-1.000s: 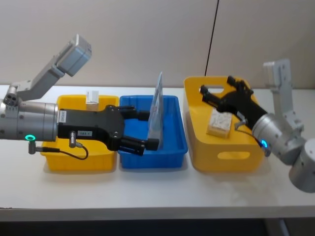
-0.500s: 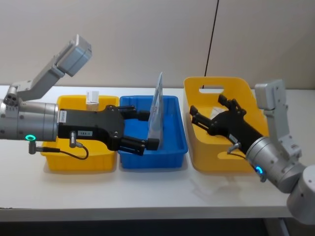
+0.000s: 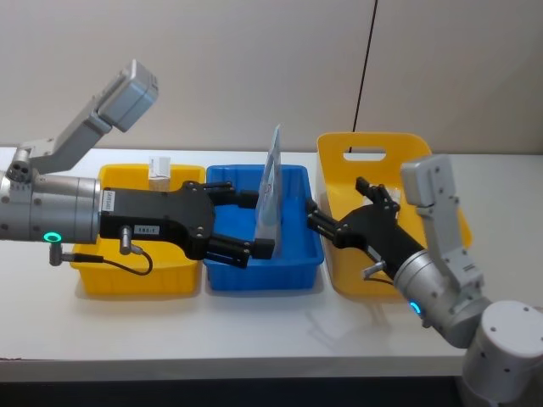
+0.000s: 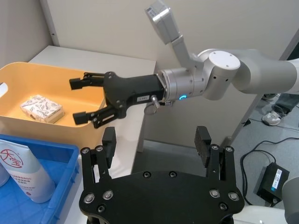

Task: Bimanual collaborative sorting of washing and personal care products

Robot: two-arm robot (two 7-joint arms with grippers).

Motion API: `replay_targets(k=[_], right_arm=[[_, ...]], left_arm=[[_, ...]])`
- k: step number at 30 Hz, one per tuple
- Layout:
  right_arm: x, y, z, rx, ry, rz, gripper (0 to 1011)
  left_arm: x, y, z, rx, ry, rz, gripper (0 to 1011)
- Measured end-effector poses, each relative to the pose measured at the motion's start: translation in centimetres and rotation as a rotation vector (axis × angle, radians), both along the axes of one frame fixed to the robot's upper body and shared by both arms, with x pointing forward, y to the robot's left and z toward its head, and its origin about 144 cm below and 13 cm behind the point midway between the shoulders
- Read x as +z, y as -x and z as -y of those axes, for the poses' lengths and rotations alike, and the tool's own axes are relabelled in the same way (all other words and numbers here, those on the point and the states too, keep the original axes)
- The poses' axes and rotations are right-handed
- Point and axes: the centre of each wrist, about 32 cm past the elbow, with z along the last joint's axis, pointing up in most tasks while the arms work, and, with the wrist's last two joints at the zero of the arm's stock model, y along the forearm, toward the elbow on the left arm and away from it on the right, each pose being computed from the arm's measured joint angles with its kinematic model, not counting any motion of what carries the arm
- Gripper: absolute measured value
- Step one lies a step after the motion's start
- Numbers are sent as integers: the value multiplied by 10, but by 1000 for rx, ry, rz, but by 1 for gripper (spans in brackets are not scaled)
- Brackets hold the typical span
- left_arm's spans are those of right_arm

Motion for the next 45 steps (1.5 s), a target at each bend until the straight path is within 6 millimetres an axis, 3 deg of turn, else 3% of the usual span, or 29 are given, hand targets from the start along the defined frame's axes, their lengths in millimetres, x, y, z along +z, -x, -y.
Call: replay_targets(k=[45], right_arm=[[-37,-68,-46,84,163,30,1004]], left_arm=[[0,0,0,0,0,0,1002]])
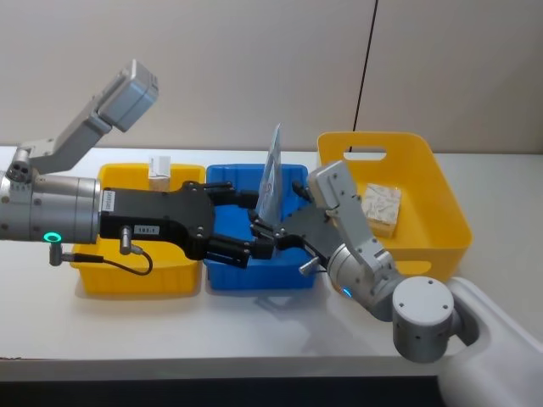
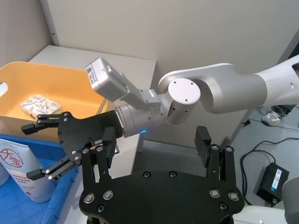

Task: Bimanual collaborative sorting of washing and personal care products

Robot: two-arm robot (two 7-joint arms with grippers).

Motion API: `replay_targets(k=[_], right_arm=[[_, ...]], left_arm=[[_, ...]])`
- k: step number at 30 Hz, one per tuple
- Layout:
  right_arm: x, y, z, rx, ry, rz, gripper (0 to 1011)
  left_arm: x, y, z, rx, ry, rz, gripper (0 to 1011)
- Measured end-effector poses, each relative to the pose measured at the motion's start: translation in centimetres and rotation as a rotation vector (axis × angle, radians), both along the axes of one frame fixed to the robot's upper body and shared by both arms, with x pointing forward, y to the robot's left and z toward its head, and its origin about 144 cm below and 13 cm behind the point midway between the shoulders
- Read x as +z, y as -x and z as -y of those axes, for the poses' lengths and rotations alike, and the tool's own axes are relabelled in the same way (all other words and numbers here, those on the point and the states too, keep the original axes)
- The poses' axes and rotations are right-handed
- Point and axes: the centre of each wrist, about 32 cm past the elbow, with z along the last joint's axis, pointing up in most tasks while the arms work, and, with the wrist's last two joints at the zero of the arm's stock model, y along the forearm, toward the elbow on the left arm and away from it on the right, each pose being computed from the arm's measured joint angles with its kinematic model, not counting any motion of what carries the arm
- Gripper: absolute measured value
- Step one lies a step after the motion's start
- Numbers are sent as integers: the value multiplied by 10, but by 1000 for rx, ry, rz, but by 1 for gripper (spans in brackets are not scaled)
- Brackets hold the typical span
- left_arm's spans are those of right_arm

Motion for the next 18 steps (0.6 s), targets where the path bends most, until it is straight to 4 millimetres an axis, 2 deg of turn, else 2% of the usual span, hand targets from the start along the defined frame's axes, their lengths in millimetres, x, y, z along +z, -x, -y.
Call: replay_targets(k=[14,18], right_arm=[[-7,-5,-11,-49,16,-10,1003],[-9,-6,-14,-66,18,-13,951]], left_arm=[[0,0,0,0,0,0,1001],[0,0,0,0,0,0,1002]])
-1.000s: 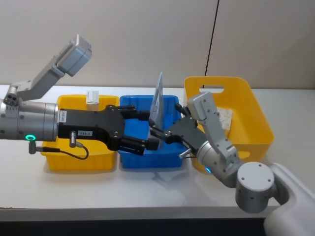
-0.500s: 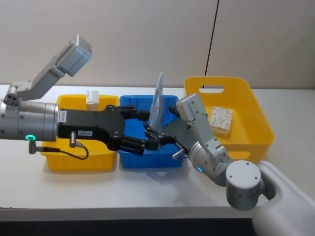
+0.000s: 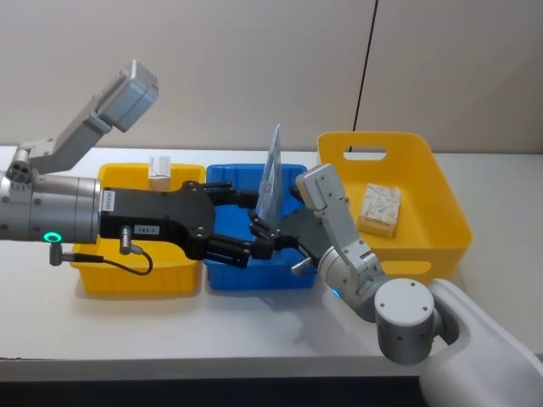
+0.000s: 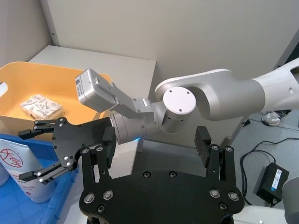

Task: Bimanual collaborative sorting of washing and personal care products

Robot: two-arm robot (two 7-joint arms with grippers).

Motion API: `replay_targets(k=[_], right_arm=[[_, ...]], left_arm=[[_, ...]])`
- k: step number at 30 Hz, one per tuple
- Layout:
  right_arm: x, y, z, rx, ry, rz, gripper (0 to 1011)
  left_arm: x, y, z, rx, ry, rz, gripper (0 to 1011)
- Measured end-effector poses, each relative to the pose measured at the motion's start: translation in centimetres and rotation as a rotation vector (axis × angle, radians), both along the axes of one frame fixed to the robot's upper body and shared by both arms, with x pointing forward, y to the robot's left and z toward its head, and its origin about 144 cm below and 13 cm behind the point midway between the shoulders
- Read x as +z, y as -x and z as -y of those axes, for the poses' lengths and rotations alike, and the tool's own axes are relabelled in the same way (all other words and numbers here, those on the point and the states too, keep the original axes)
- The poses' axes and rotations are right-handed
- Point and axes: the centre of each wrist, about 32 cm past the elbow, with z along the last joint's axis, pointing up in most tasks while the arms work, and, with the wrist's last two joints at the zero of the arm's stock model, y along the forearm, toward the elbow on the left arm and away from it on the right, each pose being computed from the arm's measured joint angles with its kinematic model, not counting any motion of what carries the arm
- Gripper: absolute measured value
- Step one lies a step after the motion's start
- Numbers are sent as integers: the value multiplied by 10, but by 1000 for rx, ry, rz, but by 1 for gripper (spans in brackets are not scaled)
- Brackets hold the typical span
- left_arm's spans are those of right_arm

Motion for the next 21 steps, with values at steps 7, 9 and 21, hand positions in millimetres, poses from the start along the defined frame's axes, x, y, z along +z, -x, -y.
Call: replay_targets(k=[7,9,21], right_arm=[[-2,-1,-5,-21,-4,0,778],[-2,-1,-7,-24,-7,0,694],[-2,2,-10,-23,-28,4,301]], left_arm=[[0,0,0,0,0,0,1002],[0,0,0,0,0,0,1001],[0,0,0,0,0,0,1001]])
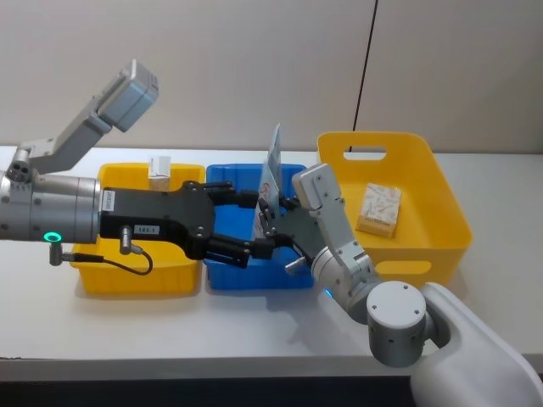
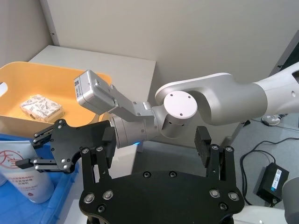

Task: Bimanual collaborative sorting of washing and personal care products

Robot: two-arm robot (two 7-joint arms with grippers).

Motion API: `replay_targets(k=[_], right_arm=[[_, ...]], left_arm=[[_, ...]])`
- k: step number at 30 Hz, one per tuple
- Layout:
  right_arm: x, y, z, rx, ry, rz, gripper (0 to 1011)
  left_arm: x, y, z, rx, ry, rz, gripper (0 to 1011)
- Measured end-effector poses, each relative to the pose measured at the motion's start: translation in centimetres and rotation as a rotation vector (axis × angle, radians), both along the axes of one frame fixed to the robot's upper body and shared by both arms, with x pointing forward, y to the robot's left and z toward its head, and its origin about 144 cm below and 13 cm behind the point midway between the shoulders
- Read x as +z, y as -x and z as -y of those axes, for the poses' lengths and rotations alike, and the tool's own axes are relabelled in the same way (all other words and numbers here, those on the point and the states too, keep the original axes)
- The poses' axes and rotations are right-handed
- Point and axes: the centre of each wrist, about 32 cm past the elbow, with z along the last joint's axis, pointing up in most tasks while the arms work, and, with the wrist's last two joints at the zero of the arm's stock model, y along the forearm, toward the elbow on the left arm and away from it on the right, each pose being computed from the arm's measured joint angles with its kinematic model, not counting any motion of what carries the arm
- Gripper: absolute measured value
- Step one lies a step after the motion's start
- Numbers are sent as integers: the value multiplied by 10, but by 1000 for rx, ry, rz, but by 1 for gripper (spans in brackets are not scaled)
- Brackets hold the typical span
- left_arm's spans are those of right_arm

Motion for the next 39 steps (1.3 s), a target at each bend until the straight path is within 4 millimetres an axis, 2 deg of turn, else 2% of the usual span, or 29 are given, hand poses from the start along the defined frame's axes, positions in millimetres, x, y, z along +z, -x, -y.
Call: replay_targets(k=[5,6,13,25,39], right_arm=[[1,1,0,6,-8,3,169],[1,2,1,8,-11,4,117],[3,4,4,10,-25,7,7],[11,5,9,10,-59,22,4],[44,9,25,10,-160,105,4]], left_arm=[[0,0,0,0,0,0,1002],[0,0,0,0,0,0,1002],[0,0,0,0,0,0,1001],[0,0,0,0,0,0,1001],[0,0,0,0,0,0,1002]])
